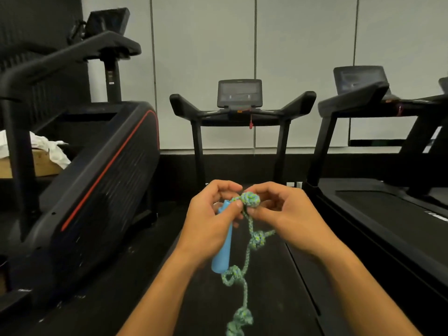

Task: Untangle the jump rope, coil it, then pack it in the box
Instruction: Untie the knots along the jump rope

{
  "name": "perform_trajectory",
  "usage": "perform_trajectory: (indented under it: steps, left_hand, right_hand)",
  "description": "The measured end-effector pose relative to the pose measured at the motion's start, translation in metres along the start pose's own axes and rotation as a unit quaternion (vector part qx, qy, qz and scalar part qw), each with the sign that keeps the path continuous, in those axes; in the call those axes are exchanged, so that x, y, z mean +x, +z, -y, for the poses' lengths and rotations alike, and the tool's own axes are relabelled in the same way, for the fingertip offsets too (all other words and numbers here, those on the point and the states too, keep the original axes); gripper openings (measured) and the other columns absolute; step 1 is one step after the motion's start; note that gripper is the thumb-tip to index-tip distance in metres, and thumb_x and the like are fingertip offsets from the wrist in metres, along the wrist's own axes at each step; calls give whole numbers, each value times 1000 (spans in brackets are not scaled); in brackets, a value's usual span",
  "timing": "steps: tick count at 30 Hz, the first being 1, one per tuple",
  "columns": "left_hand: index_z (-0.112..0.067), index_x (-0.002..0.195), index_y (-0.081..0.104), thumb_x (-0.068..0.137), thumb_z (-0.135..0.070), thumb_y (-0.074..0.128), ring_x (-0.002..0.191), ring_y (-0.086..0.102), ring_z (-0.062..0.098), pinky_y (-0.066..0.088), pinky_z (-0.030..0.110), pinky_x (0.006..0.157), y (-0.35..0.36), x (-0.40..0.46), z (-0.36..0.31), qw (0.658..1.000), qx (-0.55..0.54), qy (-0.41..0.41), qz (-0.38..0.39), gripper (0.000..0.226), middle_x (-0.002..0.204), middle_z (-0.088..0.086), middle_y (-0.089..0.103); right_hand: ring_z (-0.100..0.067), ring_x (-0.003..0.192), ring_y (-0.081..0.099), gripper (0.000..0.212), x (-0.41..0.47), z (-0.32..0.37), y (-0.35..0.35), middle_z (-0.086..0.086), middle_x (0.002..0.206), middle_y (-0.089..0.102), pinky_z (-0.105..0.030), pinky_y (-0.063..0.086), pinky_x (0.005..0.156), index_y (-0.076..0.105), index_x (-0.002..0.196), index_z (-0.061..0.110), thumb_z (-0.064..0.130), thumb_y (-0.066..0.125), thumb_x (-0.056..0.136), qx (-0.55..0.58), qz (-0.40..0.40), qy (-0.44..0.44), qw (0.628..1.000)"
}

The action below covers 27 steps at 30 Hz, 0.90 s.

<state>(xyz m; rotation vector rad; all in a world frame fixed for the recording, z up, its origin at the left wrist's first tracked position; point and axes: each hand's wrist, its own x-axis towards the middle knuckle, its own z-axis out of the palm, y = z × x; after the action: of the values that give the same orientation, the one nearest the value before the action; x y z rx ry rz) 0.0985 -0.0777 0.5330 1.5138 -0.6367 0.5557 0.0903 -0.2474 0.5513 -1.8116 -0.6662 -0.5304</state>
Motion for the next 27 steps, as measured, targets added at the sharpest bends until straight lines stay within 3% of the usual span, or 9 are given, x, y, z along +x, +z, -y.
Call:
perform_trajectory:
  steps: [5,9,15,22,27]
  left_hand:
    - [-16,96,71,91,-3,68,69,65,13,55,32,59,5,5,5,1000,-6,-13,-10,15,89,6,71]
    - [-16,88,73,89,-6,72,69,64,12,54,28,58,7,9,10,999,9,-31,-43,11,83,7,70]
    - [-12,86,72,89,-8,72,66,64,9,54,27,55,12,8,5,997,-2,-62,-46,5,74,3,71]
    - [-4,98,67,103,-12,48,62,64,17,51,30,50,13,2,-20,980,-136,-148,0,21,74,12,69]
    - [-3,105,67,101,-2,44,72,68,19,57,35,54,8,-1,-30,976,-160,-146,9,23,89,18,74]
  right_hand:
    - [-25,86,73,19,6,-4,-3,-9,90,76,-32,59,78,75,99,17,6,75,83,65,2,23,998]
    - [-11,72,71,20,10,-10,1,-4,77,75,-24,57,62,70,102,8,0,72,84,160,-3,75,984]
    - [-19,60,59,14,10,-9,0,-7,72,72,-22,47,49,62,96,5,1,71,85,177,-21,110,978]
    - [-26,73,63,14,6,-1,-13,-14,81,73,-39,49,66,63,92,14,7,72,85,143,-30,114,983]
    - [-20,69,63,12,2,7,-14,-3,72,73,-32,50,62,65,93,12,5,72,86,126,-59,71,988]
